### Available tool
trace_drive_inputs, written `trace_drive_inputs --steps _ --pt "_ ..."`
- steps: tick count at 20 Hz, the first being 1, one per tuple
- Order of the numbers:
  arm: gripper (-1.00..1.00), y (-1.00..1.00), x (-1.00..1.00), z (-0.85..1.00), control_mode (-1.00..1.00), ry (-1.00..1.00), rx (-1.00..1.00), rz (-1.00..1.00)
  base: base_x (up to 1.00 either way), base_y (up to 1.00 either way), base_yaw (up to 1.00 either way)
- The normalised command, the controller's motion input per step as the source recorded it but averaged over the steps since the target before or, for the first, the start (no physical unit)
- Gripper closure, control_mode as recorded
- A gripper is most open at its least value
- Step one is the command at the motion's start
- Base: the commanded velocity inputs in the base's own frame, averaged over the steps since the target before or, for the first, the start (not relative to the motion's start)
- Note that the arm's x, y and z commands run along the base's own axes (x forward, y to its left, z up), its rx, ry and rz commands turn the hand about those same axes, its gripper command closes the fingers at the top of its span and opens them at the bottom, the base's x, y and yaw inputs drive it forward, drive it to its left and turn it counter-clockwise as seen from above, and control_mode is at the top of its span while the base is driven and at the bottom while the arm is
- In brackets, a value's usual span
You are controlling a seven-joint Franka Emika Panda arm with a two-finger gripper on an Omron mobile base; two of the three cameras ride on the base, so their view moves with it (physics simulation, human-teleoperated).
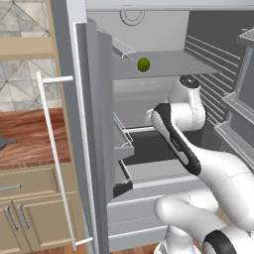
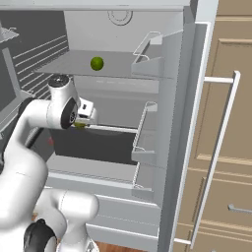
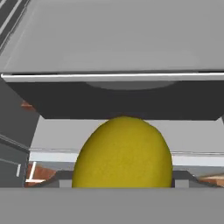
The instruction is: Grab the lemon and lime from the fridge, place them in the blender, close the lid, and turn on the blender to create a marinade.
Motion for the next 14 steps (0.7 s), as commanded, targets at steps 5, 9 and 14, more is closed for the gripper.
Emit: trace_drive_inputs --steps 5,9,14 --pt "1.00 -0.39 -1.00 -0.01 -1.00 0.00 0.00 -0.03 0.00 0.00 0.00" --pt "1.00 -0.30 -1.00 -0.04 -1.00 0.00 0.00 -0.04 0.00 0.00 0.00" --pt "1.00 -0.11 -1.00 0.00 -1.00 0.00 0.00 -0.05 0.00 0.00 0.00"
